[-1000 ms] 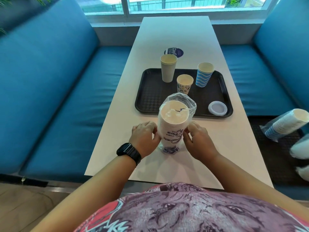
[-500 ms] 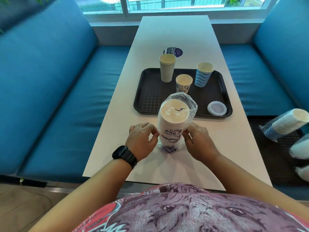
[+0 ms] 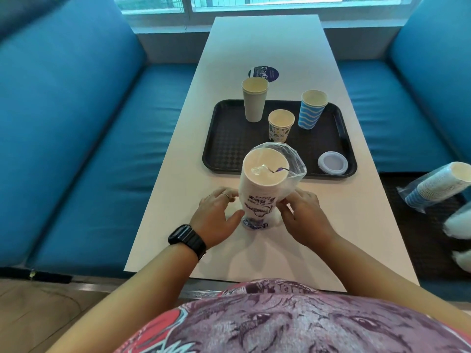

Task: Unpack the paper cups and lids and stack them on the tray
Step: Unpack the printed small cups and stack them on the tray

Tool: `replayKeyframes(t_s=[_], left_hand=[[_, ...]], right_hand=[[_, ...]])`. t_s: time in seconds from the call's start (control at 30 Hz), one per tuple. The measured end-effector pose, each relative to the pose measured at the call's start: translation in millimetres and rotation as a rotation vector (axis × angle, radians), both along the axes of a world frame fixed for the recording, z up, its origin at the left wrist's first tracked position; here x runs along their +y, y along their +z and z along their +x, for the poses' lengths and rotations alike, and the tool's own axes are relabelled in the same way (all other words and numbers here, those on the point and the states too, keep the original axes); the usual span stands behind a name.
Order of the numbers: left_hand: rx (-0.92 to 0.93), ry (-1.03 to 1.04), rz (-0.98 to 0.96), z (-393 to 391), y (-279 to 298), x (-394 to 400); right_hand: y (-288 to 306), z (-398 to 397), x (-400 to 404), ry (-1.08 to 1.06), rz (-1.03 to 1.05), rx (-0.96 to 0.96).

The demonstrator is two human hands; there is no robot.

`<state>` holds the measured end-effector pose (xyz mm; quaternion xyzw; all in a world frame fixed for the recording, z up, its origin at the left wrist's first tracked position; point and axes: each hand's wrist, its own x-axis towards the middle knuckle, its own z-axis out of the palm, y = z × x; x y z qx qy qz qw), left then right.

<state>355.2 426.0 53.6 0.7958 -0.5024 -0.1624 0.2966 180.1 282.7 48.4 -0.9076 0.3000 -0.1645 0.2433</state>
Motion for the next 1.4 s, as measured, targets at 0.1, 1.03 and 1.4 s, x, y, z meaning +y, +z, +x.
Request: replayKeyframes(t_s=[0.1, 1.03, 1.4], left_hand=[[-0.009, 0.066, -0.017, 0, 2, -6], [-0.301, -0.016, 0.272, -2, -17, -21], [-0.385, -0.065, 0.534, 2, -2, -25]], right_hand=[[1, -1, 1, -0.005, 0.109, -0.055], [-26, 16, 12, -0.105, 0.013, 0.187], [-7, 16, 7, -0.085, 0.023, 0.418]])
